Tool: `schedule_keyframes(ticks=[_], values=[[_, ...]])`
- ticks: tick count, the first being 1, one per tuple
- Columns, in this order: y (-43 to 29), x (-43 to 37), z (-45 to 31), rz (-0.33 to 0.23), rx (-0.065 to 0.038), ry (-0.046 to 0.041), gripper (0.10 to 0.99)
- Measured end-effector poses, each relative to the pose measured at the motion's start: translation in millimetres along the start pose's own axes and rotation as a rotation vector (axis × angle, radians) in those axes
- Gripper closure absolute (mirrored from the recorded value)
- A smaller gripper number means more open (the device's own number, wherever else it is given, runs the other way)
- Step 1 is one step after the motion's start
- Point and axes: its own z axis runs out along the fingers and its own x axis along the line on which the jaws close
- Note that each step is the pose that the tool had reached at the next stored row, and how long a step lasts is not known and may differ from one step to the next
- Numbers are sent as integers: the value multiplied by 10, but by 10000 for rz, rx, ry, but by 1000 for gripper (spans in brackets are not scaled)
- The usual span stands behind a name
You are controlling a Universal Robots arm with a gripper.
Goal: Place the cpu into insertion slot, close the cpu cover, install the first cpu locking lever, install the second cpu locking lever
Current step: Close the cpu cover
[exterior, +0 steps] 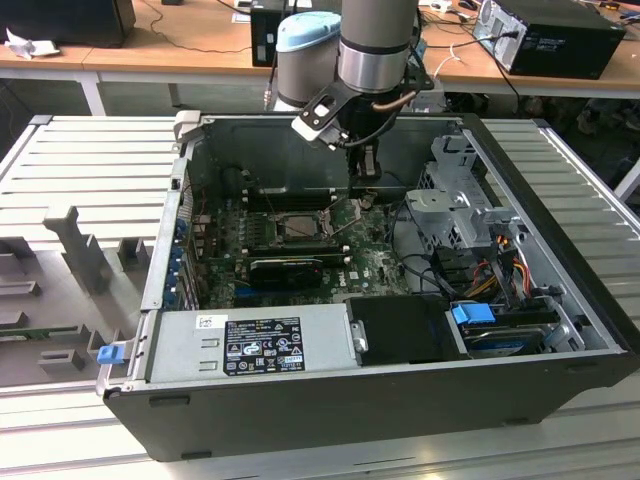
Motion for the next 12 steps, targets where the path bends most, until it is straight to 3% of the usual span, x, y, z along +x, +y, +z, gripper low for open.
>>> schedule_keyframes(ticks=[7,9,10,12], values=[[139,1,13,2,19,-1,980],[278,2,23,0,56,1,980],[313,2,36,-16,62,4,980],[310,0,98,-94,65,5,980]])
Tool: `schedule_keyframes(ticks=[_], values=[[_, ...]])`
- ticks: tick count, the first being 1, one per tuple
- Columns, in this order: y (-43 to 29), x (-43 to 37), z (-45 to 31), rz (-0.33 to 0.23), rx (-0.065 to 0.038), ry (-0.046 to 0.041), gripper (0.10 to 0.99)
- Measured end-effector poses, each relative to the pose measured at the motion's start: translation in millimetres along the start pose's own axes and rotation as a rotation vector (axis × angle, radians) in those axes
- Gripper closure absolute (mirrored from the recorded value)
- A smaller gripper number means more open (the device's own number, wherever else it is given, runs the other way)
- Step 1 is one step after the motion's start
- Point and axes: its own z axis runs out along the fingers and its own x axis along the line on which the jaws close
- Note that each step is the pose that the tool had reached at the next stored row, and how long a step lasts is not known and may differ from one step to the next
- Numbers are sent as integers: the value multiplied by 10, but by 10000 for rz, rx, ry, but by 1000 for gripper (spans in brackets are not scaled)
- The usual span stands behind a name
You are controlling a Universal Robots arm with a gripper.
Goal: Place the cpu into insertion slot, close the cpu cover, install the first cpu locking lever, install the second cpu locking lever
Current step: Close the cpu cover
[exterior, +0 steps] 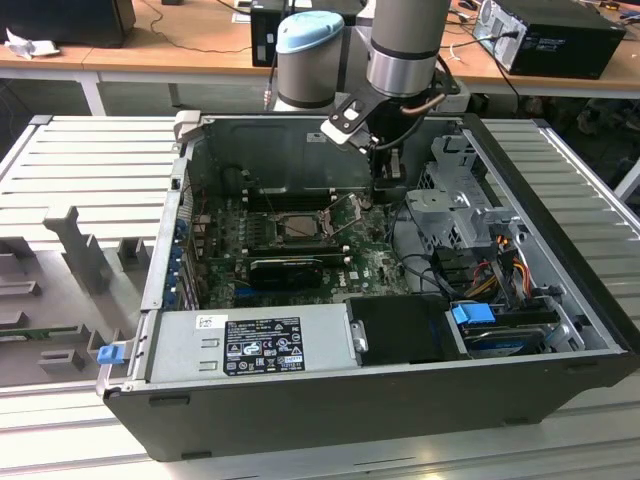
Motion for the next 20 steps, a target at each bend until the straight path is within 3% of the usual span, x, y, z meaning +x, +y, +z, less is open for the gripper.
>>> schedule_keyframes(ticks=[2,5,20], values=[[-4,-2,69,-113,3,5,980],[-71,-3,102,-161,29,8,980],[-115,-3,103,-173,52,9,980]])
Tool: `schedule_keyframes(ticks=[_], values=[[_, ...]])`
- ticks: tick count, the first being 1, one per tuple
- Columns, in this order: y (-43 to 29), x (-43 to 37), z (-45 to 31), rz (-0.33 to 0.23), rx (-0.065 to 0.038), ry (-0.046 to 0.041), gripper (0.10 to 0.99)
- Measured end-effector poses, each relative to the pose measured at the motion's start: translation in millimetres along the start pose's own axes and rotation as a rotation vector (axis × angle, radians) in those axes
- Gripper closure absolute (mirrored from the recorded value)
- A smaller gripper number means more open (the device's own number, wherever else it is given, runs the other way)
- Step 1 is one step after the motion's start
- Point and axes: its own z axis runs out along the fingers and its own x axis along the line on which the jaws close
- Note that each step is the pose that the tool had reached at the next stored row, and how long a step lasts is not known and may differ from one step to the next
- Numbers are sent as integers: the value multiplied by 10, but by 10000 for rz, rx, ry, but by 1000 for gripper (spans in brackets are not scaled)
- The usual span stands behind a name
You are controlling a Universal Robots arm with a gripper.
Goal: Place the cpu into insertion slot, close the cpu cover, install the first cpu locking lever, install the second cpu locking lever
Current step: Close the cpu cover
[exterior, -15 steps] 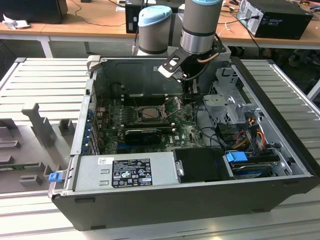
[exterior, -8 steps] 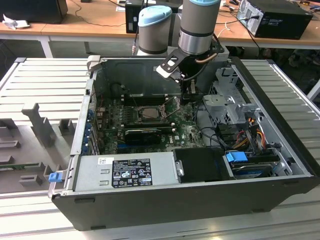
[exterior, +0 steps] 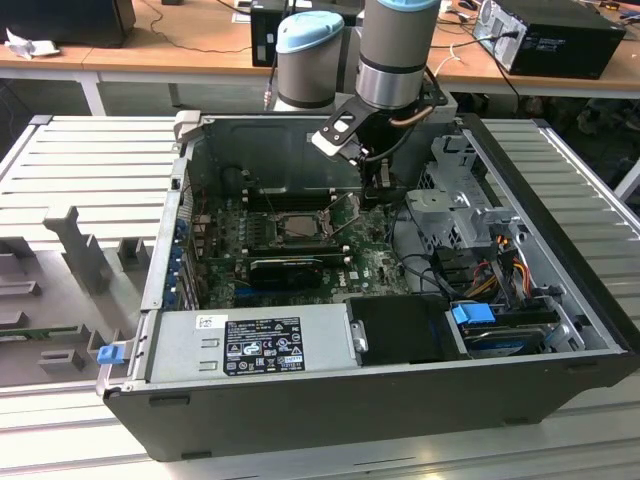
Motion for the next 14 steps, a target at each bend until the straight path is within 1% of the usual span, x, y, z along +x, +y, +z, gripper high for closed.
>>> schedule_keyframes(ticks=[14], values=[[-52,1,-2,-1,0,0,980]])
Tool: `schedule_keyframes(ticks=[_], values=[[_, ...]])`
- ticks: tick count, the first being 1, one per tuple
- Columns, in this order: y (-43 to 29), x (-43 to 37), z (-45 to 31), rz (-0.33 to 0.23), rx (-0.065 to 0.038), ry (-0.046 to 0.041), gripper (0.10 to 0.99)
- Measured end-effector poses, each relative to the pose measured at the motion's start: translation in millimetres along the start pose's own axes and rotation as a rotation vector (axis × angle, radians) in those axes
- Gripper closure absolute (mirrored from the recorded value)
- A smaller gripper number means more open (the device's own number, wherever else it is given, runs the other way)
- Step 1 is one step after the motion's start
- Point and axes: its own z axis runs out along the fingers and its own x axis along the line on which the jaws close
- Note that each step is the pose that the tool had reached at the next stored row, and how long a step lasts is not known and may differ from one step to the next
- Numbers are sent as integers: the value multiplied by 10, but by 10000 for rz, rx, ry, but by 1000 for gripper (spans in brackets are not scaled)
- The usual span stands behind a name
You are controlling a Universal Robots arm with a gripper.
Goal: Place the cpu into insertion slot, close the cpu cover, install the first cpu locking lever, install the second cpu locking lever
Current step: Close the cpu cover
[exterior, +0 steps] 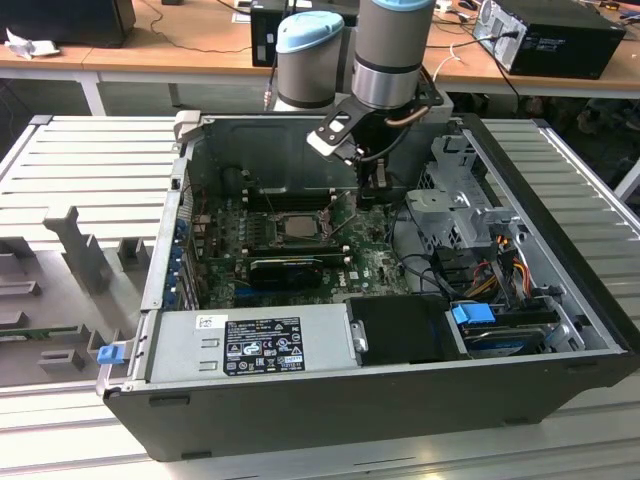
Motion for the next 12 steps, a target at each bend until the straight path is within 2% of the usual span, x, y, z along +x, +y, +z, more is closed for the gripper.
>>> schedule_keyframes(ticks=[12], values=[[-31,1,-1,1,0,1,980]])
